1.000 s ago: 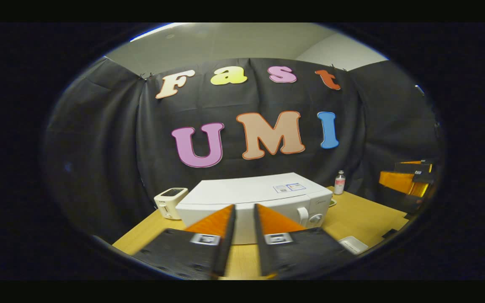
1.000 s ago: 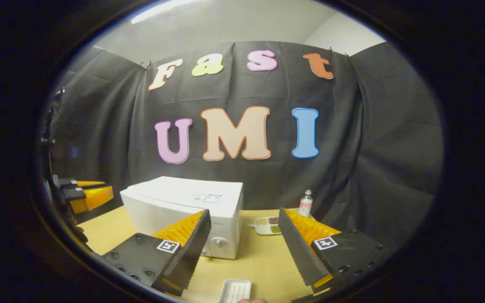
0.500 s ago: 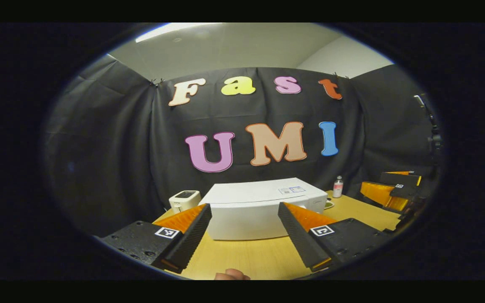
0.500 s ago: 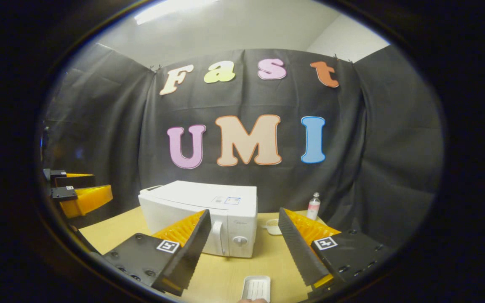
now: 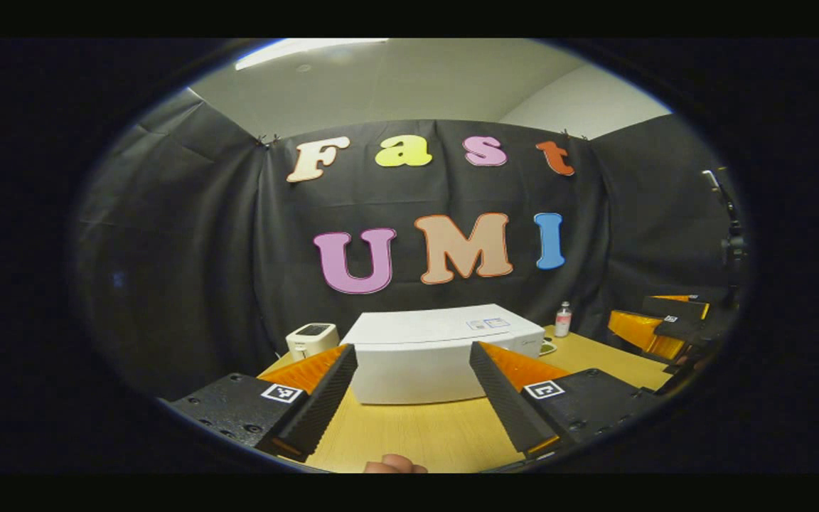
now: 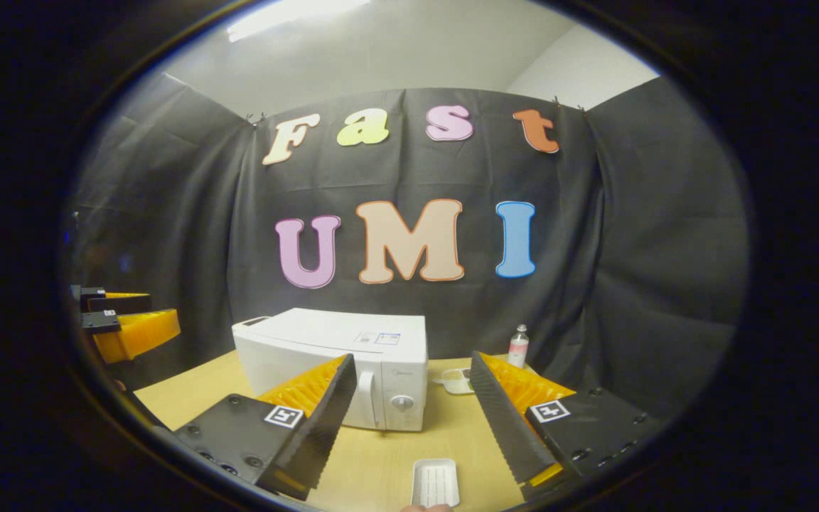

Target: Open the microwave oven with the left hand, put the food in, and close the microwave oven.

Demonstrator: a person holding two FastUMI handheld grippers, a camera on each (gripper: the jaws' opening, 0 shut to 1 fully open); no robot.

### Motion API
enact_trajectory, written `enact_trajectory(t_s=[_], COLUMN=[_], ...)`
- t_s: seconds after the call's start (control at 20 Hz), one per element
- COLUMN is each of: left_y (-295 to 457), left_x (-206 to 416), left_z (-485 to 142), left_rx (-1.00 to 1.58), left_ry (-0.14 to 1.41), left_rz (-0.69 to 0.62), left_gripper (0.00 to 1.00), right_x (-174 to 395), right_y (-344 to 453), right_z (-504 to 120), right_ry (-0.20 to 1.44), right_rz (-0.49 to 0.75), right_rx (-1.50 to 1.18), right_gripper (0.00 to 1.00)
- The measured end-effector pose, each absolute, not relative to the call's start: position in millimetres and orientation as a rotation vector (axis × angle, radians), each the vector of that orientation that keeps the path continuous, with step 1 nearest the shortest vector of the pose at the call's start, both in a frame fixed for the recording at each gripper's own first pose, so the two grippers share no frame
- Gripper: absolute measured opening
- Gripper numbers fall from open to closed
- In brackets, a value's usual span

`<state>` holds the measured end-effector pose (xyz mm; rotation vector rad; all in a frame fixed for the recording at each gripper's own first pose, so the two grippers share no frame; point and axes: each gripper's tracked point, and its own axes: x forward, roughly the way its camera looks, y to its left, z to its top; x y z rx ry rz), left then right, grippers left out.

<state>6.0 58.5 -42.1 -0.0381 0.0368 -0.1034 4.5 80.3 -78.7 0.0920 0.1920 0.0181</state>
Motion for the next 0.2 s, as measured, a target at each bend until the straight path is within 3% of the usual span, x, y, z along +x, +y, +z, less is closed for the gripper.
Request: enact_trajectory(t_s=[0.2], left_y=[56.3], left_x=[2.4], left_z=[-41.4], left_rx=[-0.048], left_ry=[0.035], left_rz=[-0.113], left_gripper=[1.0], right_x=[0.5], right_y=[79.7], right_z=[-72.2], right_ry=[0.183], right_rz=[0.015], right_rx=[0.093], right_gripper=[0.92])
